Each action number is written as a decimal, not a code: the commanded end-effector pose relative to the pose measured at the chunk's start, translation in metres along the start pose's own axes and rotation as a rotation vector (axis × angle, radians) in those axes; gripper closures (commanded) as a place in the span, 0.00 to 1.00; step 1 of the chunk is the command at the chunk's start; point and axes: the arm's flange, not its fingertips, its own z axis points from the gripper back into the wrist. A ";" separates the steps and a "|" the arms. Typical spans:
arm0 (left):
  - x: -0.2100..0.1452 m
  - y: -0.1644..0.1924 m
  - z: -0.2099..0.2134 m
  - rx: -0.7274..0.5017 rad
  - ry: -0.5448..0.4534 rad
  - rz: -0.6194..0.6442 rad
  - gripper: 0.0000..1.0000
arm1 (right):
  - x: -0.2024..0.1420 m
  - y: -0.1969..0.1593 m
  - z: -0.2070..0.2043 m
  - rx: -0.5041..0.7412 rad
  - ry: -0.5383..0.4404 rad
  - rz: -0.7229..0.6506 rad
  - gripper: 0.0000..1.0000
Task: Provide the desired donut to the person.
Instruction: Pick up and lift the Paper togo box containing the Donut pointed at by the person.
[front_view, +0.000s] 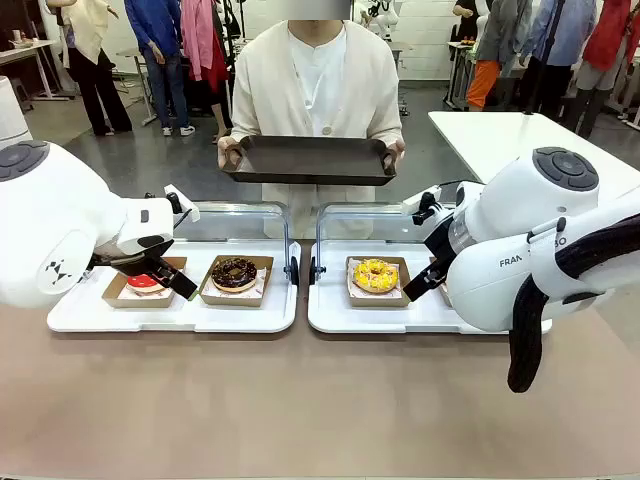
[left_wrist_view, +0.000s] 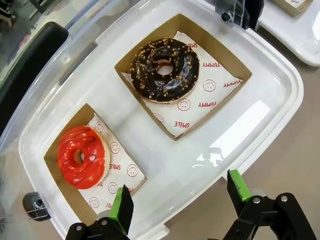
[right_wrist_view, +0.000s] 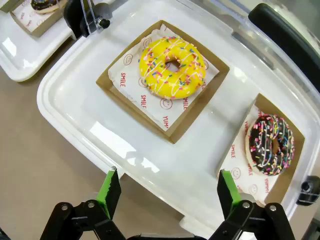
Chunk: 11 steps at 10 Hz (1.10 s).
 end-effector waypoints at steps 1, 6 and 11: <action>0.000 0.000 0.000 0.000 0.000 0.000 0.00 | 0.000 0.000 0.000 0.000 0.000 0.000 0.00; 0.000 0.000 0.000 0.000 0.000 0.000 0.00 | 0.000 0.000 0.000 0.000 0.000 0.000 0.00; 0.000 0.000 0.000 0.000 0.000 0.000 0.00 | 0.000 0.000 0.000 0.000 0.000 0.000 0.00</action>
